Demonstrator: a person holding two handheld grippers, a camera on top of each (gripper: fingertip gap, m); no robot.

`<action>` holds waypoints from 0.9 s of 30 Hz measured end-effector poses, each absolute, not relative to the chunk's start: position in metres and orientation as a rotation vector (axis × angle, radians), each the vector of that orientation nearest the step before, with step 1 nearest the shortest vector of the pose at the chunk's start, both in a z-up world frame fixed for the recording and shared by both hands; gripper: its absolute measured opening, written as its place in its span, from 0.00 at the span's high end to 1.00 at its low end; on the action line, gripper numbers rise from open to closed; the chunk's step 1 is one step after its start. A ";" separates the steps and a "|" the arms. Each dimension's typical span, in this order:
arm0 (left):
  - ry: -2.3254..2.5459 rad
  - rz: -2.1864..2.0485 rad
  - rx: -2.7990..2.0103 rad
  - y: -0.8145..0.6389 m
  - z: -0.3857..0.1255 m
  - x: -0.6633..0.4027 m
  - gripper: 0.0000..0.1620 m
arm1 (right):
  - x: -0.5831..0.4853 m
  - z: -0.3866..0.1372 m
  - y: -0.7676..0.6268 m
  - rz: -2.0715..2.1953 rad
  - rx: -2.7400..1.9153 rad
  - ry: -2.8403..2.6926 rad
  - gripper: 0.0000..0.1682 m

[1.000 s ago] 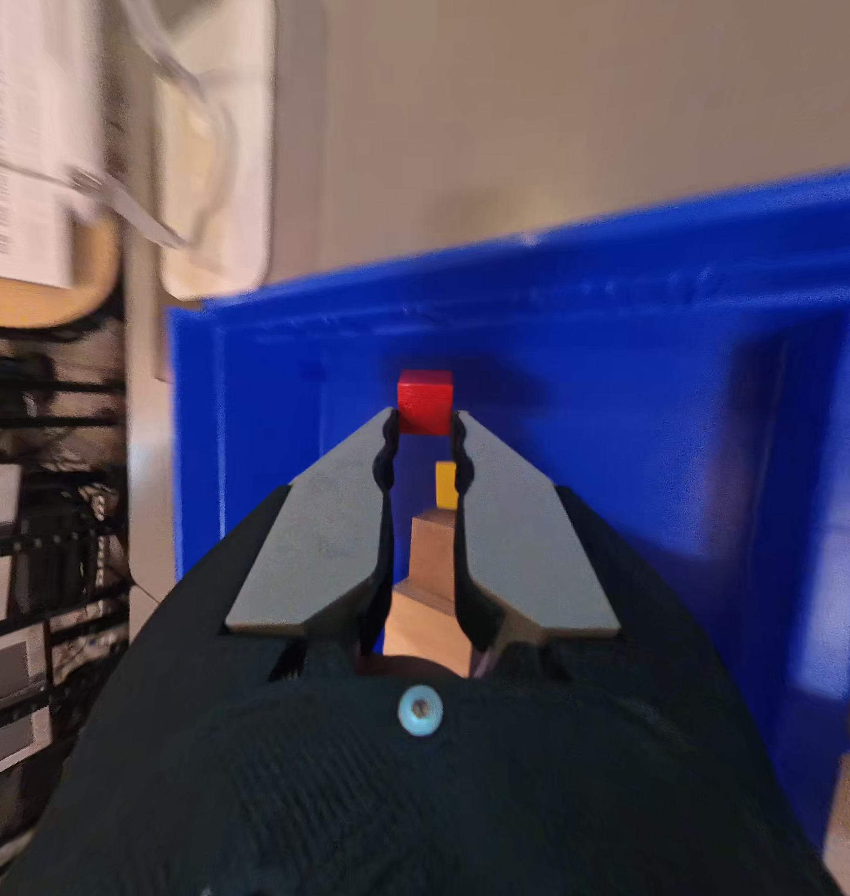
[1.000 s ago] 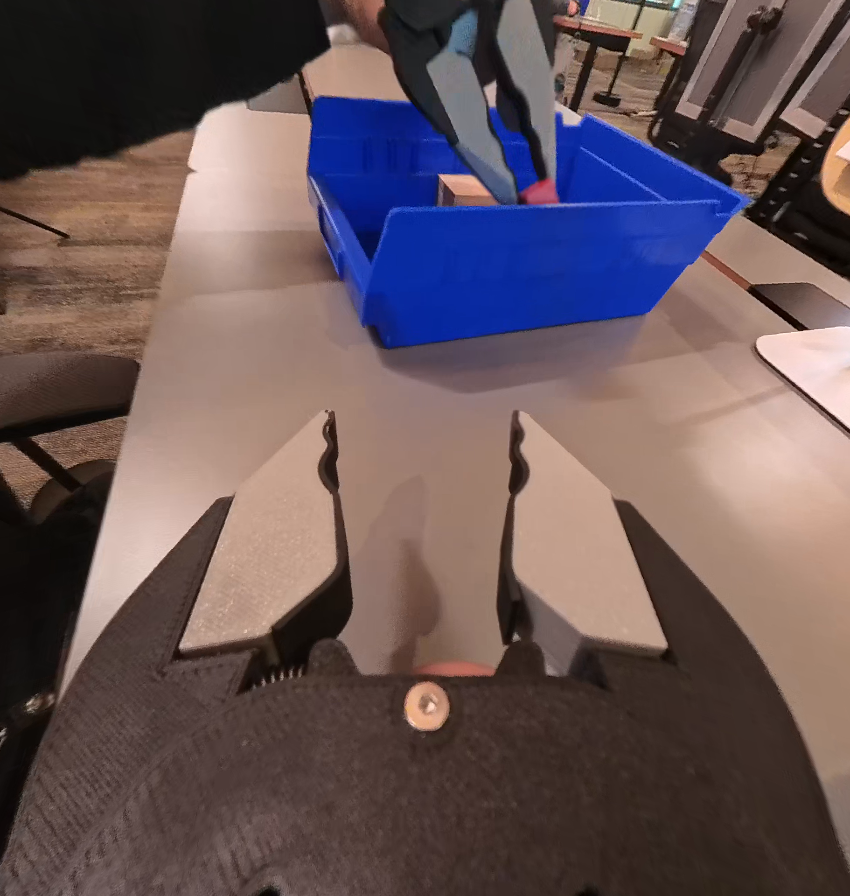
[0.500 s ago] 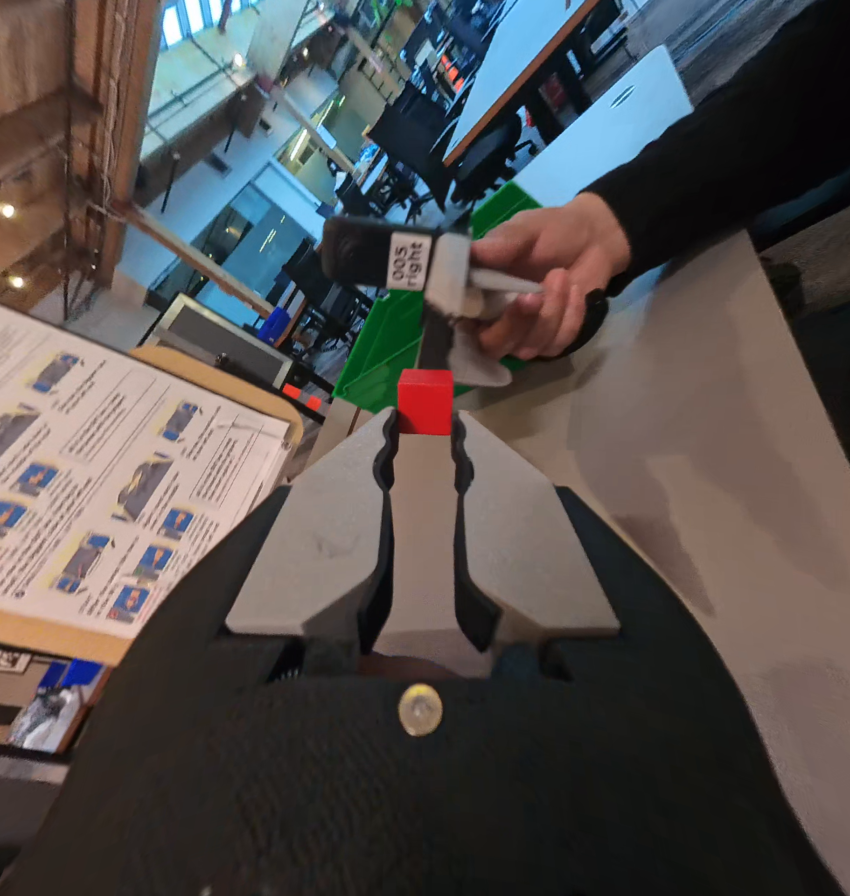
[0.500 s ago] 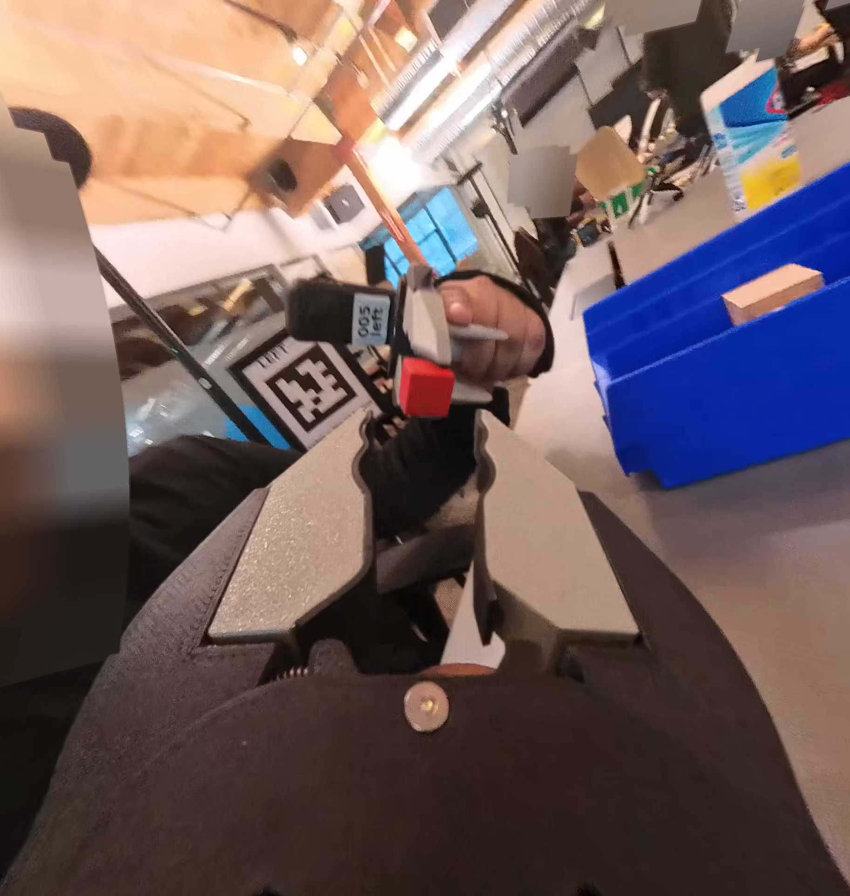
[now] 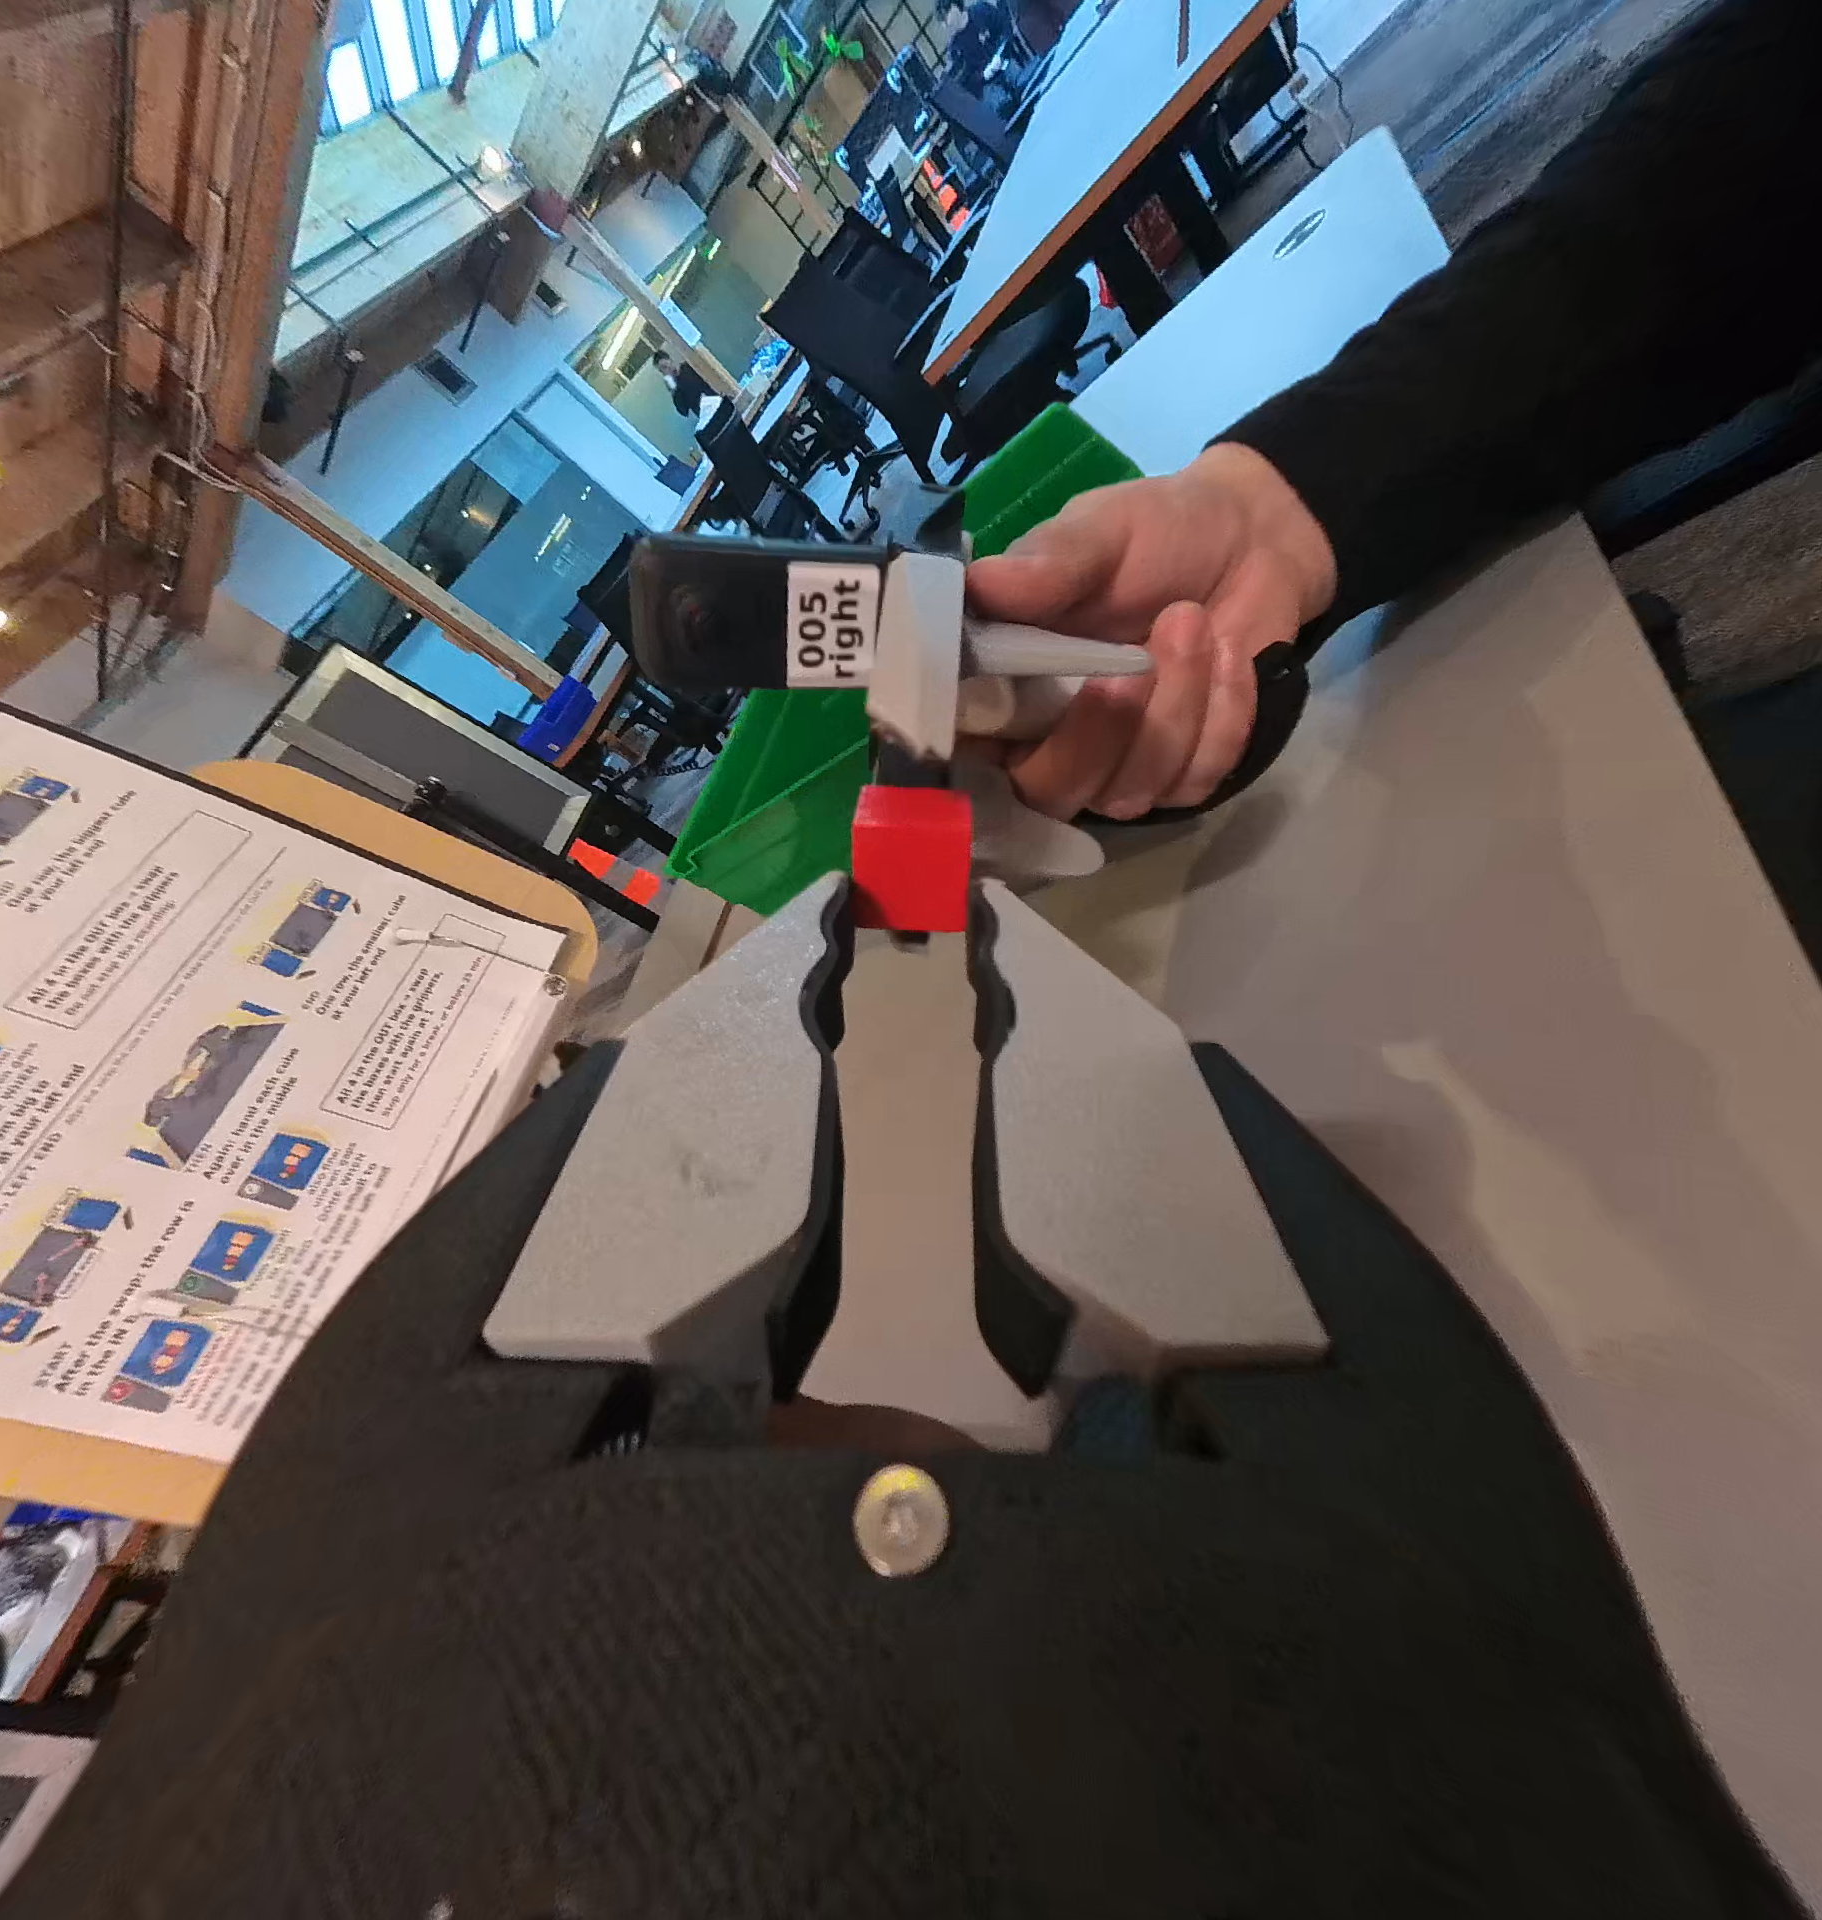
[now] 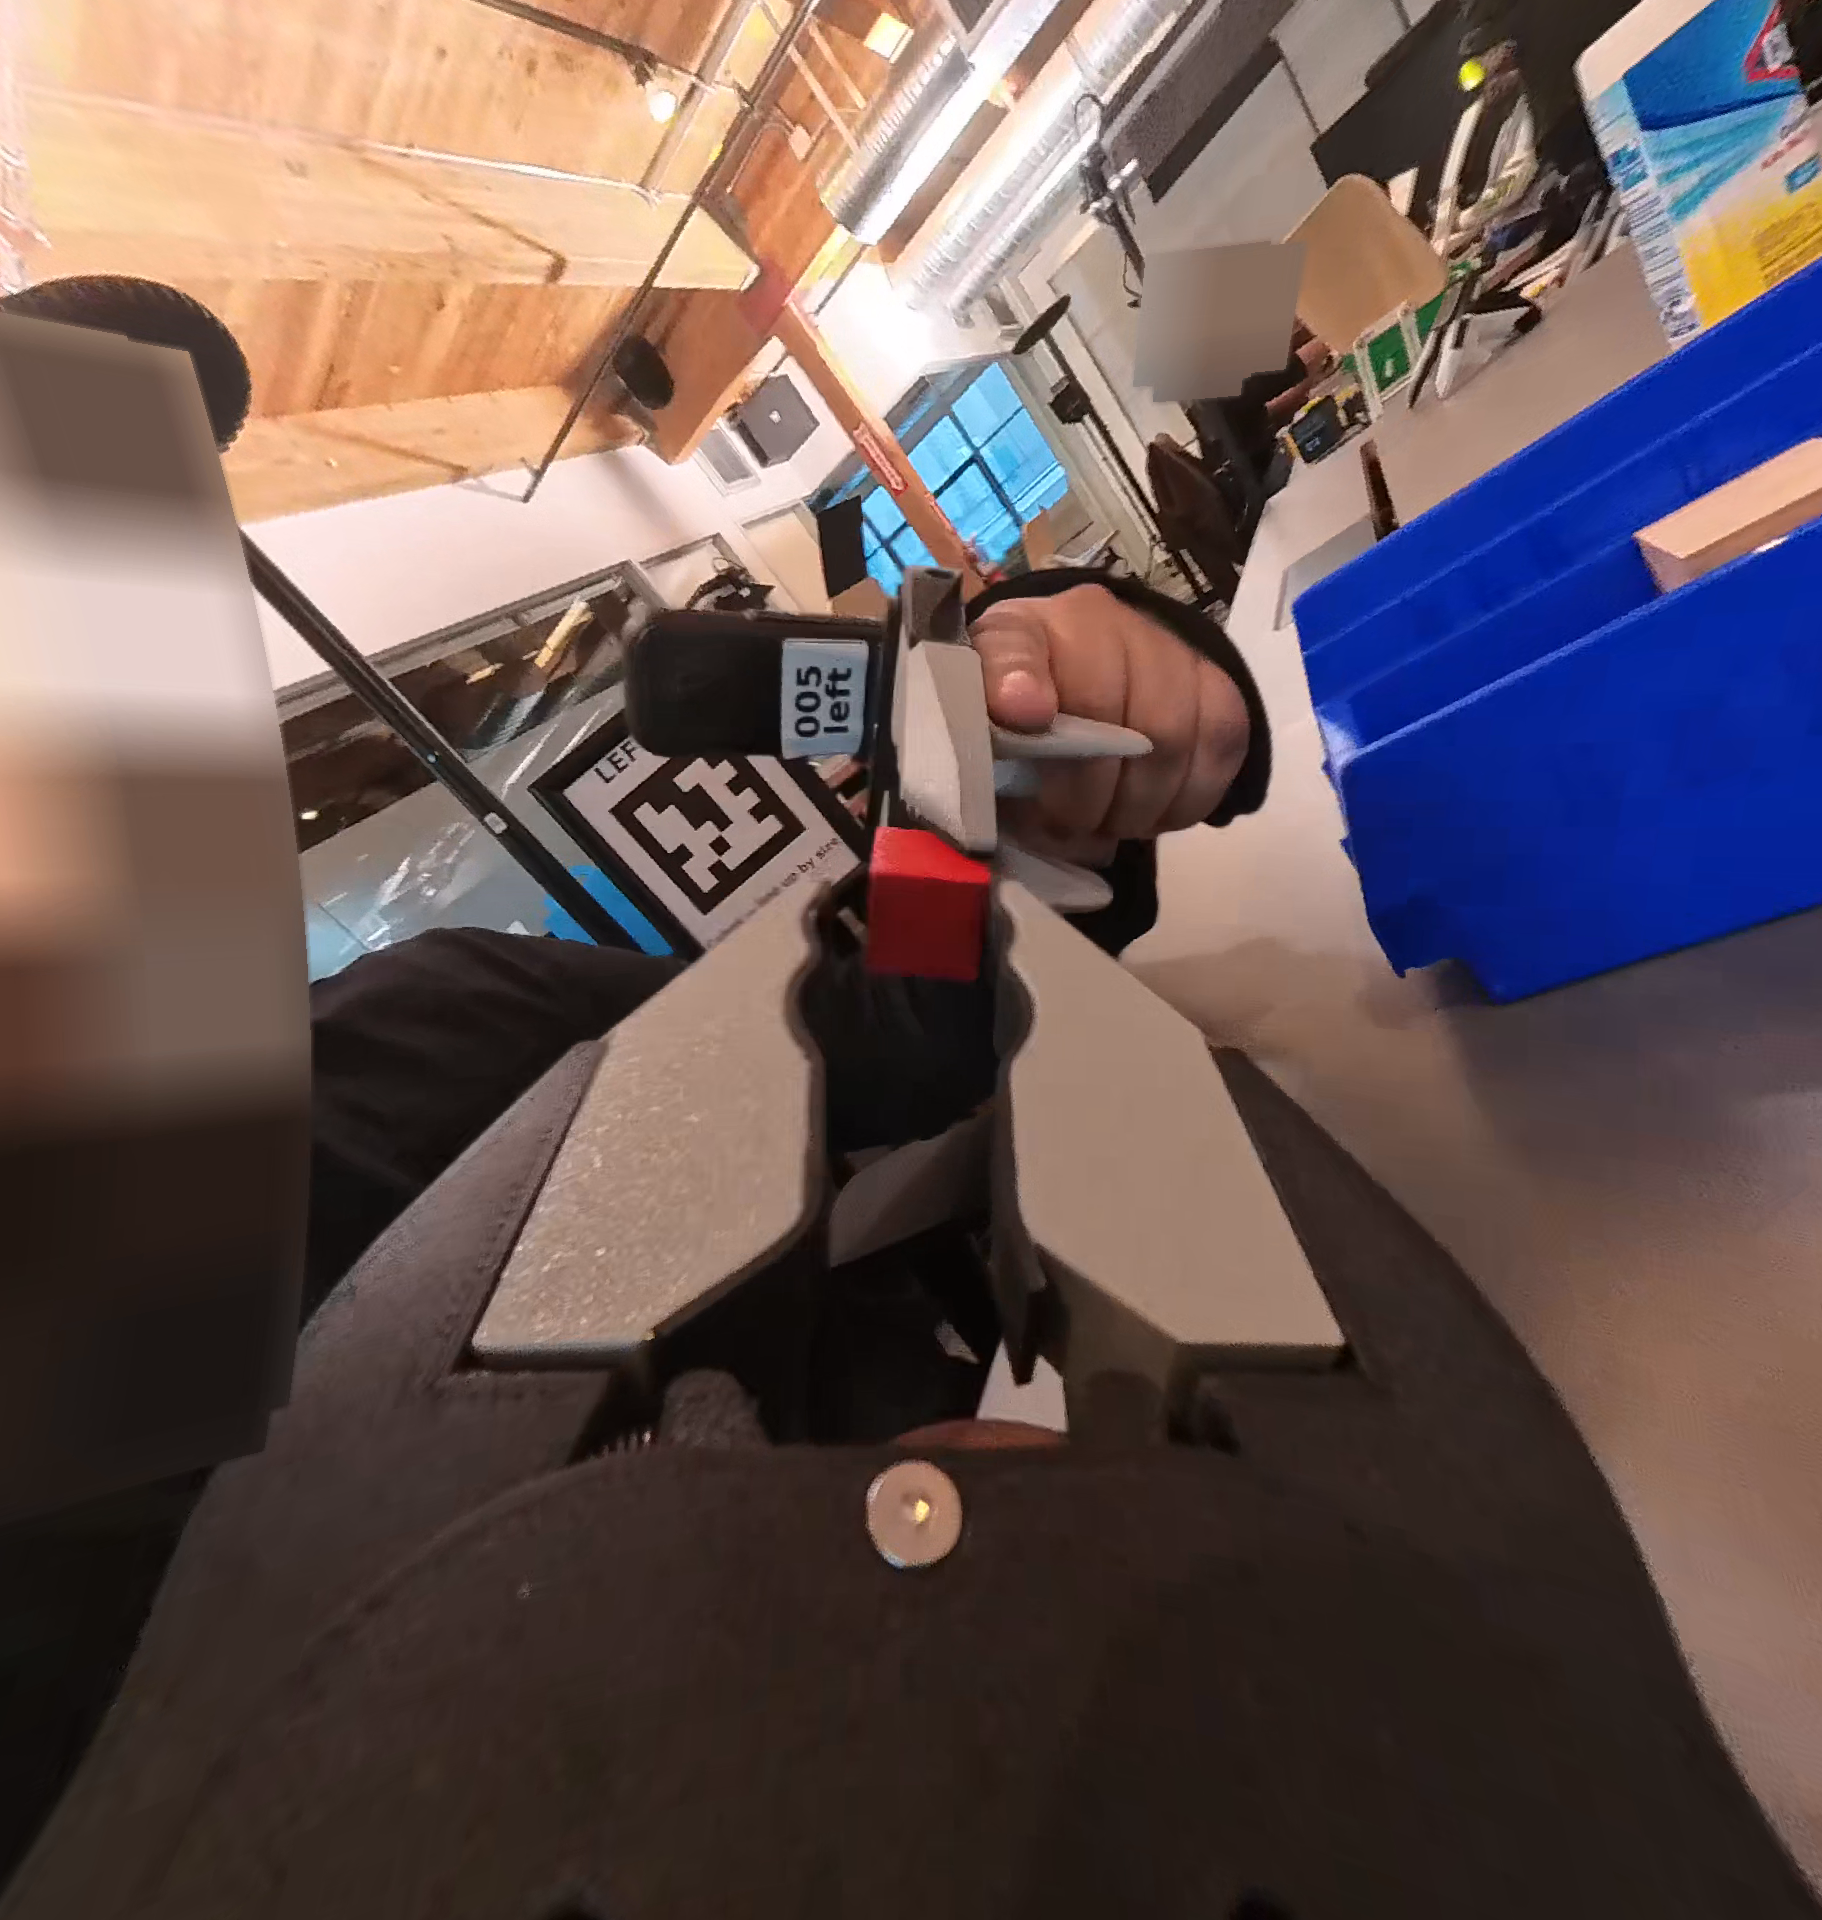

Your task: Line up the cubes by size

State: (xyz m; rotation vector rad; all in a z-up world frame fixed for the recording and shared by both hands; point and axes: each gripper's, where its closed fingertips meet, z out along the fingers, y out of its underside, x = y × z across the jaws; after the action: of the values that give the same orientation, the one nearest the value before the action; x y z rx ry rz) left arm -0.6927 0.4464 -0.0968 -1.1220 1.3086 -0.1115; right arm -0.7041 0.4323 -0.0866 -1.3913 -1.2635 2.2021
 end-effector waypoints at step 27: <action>0.761 -0.223 -1.857 0.431 -0.188 -0.750 1.00 | -0.514 -0.186 0.686 0.137 -1.994 -1.749 0.89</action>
State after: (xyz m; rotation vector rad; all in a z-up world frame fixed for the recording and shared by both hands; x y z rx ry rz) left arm -0.7502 0.4313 -0.1882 -1.8567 0.7612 -0.2225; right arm -0.5138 0.6859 -0.1865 -1.9940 -1.7491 0.1370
